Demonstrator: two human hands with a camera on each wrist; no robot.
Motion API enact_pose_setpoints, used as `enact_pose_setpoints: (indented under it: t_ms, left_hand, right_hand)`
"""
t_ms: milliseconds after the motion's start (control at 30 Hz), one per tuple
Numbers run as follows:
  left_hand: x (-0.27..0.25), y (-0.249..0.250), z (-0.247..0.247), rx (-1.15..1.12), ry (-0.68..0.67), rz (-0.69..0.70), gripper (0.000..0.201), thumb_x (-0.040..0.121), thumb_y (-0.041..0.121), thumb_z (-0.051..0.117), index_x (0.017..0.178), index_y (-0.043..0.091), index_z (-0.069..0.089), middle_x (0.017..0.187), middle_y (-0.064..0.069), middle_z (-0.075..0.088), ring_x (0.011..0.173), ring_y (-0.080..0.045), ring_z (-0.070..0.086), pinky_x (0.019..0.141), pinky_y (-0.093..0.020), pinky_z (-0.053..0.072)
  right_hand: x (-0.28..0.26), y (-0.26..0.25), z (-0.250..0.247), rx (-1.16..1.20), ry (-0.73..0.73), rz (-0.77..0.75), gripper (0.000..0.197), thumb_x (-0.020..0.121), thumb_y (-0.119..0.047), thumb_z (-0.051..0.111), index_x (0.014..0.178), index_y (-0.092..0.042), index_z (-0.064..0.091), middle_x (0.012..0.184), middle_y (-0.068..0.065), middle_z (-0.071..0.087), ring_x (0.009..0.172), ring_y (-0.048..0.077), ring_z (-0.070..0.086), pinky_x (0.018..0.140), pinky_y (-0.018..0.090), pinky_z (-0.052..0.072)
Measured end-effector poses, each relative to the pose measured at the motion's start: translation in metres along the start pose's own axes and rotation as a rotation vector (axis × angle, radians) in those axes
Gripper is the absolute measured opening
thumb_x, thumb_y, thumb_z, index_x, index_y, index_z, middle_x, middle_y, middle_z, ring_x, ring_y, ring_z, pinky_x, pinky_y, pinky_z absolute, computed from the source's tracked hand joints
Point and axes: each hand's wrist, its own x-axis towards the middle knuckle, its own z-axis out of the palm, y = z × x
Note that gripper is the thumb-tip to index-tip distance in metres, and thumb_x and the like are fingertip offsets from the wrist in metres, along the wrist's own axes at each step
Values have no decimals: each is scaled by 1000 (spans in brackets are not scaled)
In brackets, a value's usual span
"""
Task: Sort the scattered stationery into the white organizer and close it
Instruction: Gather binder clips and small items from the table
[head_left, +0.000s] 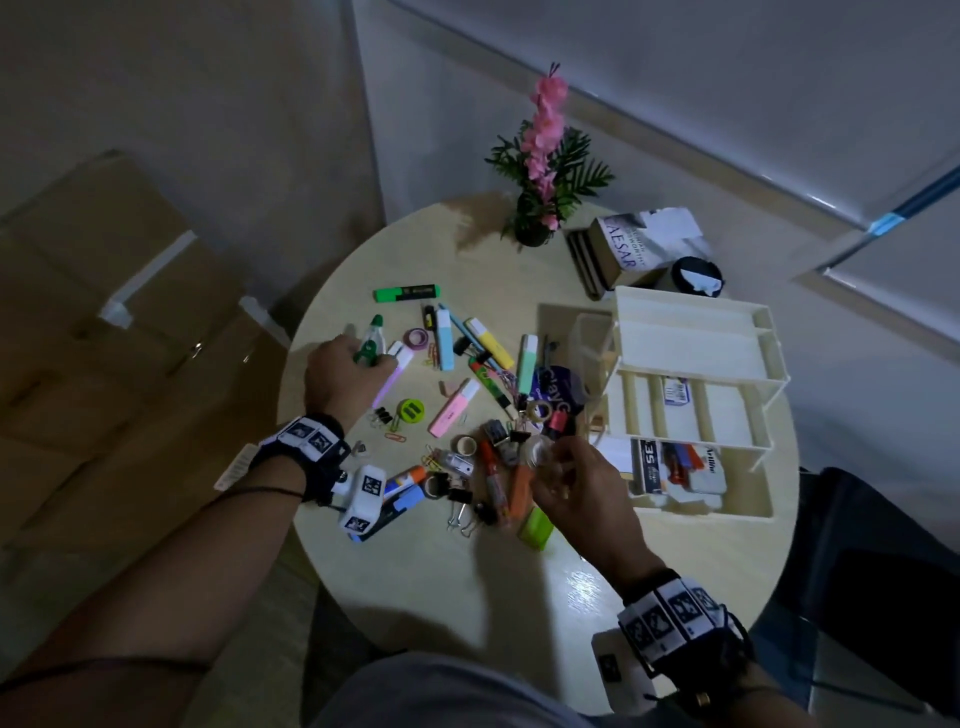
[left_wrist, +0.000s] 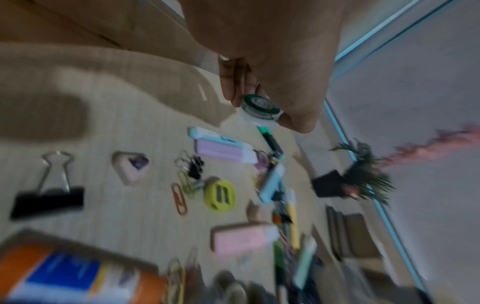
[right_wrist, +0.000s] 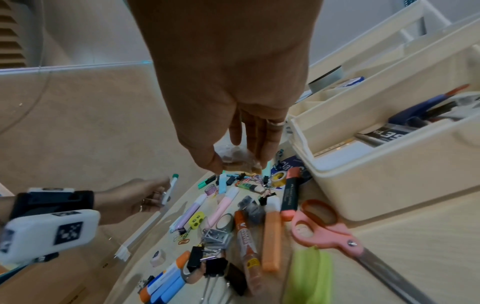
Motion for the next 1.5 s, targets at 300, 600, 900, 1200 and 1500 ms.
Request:
enact_pose_setpoints:
  t_ms: [300, 600, 900, 1200, 1500]
  left_hand:
    - [-140, 102, 52, -261, -447, 289, 26, 81, 37, 73, 88, 23, 51, 78, 3, 65, 72, -16, 66, 62, -36, 53]
    - [-239, 178, 163, -191, -637, 431, 27, 85, 43, 73, 82, 22, 56, 70, 4, 63, 67, -13, 62, 62, -37, 50]
    - [-261, 210, 216, -29, -629, 360, 32, 85, 49, 77, 89, 21, 61, 84, 5, 66, 77, -14, 64, 63, -29, 49]
    - [-276, 229, 236, 7, -561, 266, 34, 83, 51, 79, 91, 22, 65, 90, 6, 67, 81, -12, 64, 69, -32, 55]
    - [-283, 238, 251, -20, -529, 179, 37, 79, 51, 82, 91, 21, 63, 86, 6, 66, 79, -13, 64, 70, -35, 55]
  right_hand:
    - [-29, 80, -83, -4, 177, 123, 17, 88, -26, 81, 90, -23, 65, 79, -8, 66, 70, 6, 64, 61, 31, 54]
    - [-41, 184, -138, -156, 270, 282, 14, 86, -10, 79, 98, -17, 82, 92, 4, 69, 80, 18, 64, 72, 15, 40]
    - [-15, 217, -129, -419, 141, 280, 12, 79, -21, 78, 78, -11, 73, 78, 10, 59, 62, 35, 59, 53, 27, 32]
    - [1, 223, -131, -488, 17, 211, 10, 69, -18, 77, 65, -17, 68, 66, 7, 65, 48, 32, 61, 54, 31, 43]
    - [11, 226, -139, -683, -141, 65, 9, 91, -25, 64, 94, -24, 72, 91, 0, 76, 84, 23, 75, 72, 32, 49]
